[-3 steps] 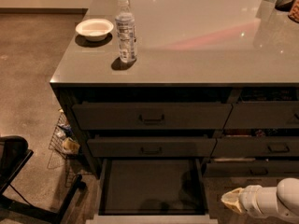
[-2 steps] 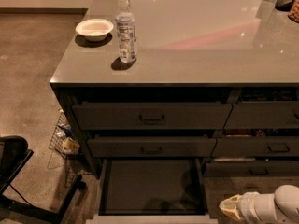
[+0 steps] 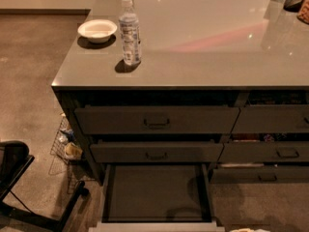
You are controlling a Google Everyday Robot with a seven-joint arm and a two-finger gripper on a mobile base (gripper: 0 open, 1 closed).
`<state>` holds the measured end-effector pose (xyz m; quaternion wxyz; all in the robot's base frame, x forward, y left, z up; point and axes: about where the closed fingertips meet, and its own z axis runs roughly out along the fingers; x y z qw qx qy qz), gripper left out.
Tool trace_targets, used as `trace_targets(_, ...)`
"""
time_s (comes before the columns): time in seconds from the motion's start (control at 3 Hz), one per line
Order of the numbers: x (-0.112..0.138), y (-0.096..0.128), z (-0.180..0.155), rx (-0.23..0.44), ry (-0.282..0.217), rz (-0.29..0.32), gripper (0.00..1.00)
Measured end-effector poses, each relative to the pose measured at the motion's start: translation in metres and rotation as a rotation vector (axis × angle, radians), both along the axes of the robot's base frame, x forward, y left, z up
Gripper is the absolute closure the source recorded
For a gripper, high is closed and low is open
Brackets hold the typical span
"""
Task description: Close bottom drawer
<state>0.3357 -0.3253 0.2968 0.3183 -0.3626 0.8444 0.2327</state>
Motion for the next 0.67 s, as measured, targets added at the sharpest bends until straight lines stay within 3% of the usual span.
trace_targets(0.33,-0.001,0.003,-0.057,0.087,-0.03,0.023,1.0)
trace_targets(0.67,0.0,0.035,-0.13,0.212,0.011,0.074,1.0)
